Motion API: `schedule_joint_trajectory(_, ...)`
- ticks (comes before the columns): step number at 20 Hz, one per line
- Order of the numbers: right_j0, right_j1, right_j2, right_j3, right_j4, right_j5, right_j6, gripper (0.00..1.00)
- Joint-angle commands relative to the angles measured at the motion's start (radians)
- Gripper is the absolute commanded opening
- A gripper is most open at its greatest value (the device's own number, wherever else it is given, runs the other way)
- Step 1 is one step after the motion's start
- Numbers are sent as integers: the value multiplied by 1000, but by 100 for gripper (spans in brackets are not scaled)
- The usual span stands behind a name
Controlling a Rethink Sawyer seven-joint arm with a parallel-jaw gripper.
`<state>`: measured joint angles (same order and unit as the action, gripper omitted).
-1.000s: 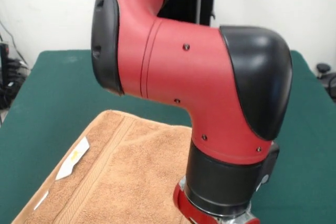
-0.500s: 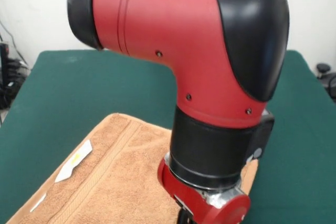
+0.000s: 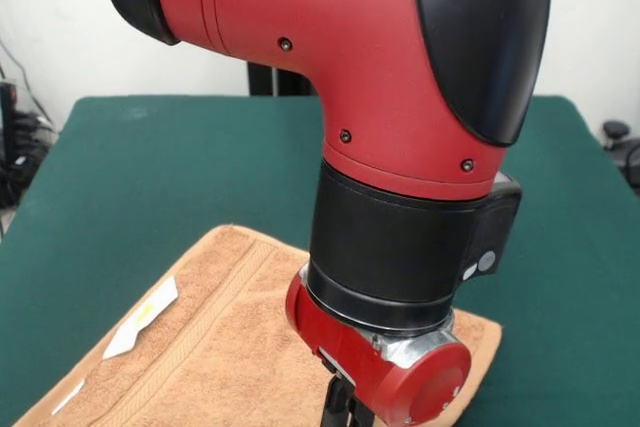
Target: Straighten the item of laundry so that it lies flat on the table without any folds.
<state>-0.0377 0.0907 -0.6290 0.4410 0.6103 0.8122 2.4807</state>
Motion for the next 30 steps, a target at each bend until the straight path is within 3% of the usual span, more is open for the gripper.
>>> schedule_joint_trajectory(1, 35, -12, 102, 138, -11, 87, 130, 0)
schedule_joint_trajectory(28, 43, 9, 91, 122, -10, 91, 171, 0)
schedule_joint_trajectory(29, 43, 10, 90, 120, -9, 96, 172, 100)
schedule_joint_trajectory(30, 43, 11, 88, 118, -10, 98, 173, 100)
